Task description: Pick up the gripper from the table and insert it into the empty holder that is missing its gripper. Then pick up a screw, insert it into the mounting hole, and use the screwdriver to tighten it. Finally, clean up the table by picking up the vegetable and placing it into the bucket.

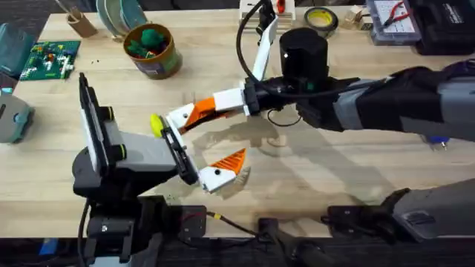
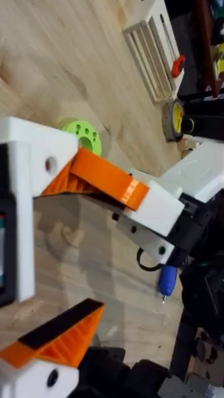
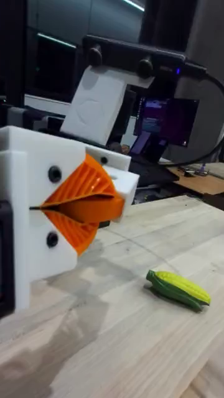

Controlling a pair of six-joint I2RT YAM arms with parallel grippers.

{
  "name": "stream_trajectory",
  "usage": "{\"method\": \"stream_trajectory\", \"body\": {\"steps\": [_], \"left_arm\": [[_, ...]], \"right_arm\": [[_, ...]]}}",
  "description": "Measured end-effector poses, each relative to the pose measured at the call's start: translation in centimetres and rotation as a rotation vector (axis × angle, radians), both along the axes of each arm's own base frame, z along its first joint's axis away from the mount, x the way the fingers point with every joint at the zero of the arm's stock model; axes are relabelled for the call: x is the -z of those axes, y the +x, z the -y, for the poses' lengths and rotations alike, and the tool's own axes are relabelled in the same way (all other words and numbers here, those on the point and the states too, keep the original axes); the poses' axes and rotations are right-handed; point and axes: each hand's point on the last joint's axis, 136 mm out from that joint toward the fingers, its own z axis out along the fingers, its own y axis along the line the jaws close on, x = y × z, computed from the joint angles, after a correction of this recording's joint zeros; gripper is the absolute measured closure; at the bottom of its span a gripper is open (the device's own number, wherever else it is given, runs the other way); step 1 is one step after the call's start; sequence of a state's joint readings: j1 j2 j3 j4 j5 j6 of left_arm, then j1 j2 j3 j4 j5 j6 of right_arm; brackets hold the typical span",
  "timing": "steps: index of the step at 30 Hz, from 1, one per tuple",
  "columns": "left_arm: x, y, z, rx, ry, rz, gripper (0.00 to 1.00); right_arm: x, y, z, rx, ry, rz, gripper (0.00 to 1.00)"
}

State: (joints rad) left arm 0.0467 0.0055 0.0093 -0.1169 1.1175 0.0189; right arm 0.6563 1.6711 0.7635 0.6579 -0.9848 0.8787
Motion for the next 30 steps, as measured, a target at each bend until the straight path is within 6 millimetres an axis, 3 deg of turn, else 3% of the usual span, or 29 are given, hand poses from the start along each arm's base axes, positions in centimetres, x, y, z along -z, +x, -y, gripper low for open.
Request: {"method": "stream_trajectory", "body": {"steps": [2, 6, 11, 13, 15, 17, 23, 30], "left_arm": [[0.0, 0.0, 0.0, 0.0, 0.0, 0.0, 0.008], [0.0, -0.1, 0.0, 0.005, 0.001, 0.002, 0.006], [0.0, -0.3, 0.2, 0.02, 0.001, 0.004, 0.007], [0.0, -0.5, 0.3, 0.035, 0.0, 0.004, 0.007], [0.0, -0.9, 0.5, 0.06, -0.001, 0.005, 0.007], [0.0, -1.5, 0.8, 0.096, -0.004, 0.004, 0.007], [0.0, -3.2, 1.6, 0.204, -0.015, -0.007, 0.007], [0.0, -3.7, 1.7, 0.233, -0.017, -0.005, 0.007]], "right_arm": [[0.0, 0.0, 0.0, -0.001, 0.0, 0.0, 0.985], [0.1, -0.2, 0.0, -0.007, -0.004, -0.008, 0.832], [0.1, -0.5, 0.0, -0.022, -0.002, -0.012, 0.755], [0.1, -0.5, 0.0, -0.026, 0.001, -0.014, 0.679], [0.1, -0.2, 0.3, -0.021, 0.002, -0.016, 0.52], [0.3, -0.3, 0.5, -0.033, 0.003, -0.029, 0.449], [0.3, -1.3, 0.5, -0.093, 0.014, -0.048, 0.411], [0.3, -1.3, 0.6, -0.095, 0.015, -0.05, 0.318]]}}
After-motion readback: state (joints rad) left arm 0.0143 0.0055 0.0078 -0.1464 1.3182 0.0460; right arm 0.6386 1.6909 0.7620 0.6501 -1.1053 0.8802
